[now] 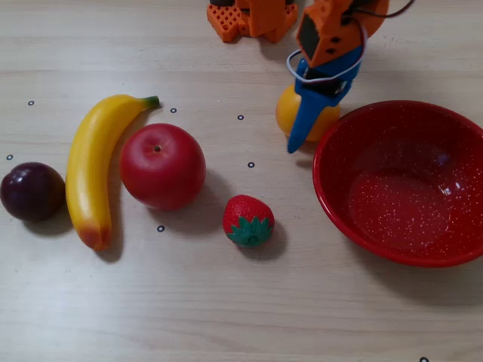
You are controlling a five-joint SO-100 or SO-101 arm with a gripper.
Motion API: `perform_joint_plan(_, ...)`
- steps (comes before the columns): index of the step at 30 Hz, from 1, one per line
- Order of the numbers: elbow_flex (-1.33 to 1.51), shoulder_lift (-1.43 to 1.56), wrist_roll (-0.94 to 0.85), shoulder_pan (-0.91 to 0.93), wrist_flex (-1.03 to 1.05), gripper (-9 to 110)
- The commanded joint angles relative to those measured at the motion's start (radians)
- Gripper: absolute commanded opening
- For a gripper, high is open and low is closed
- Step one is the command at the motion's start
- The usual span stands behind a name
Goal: Put the peach in the red bowl.
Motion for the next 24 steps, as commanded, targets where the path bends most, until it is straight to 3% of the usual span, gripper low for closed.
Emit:
perform_joint_plan(1, -0.015, 0.028, 0.017, -0.021, -0.021, 47)
perform_joint_plan(8, -0.009, 0.026, 0.026, -0.021, -0.044, 47)
perform_joint_plan(12, -0.008, 0.034, 0.029, -0.025, -0.044, 40)
perform_joint_plan(19, -0.003, 0.046, 0.038, -0.049, -0.017, 3)
perform_joint_plan(24, 0.028, 0.067, 0.031, -0.074, 0.012, 0)
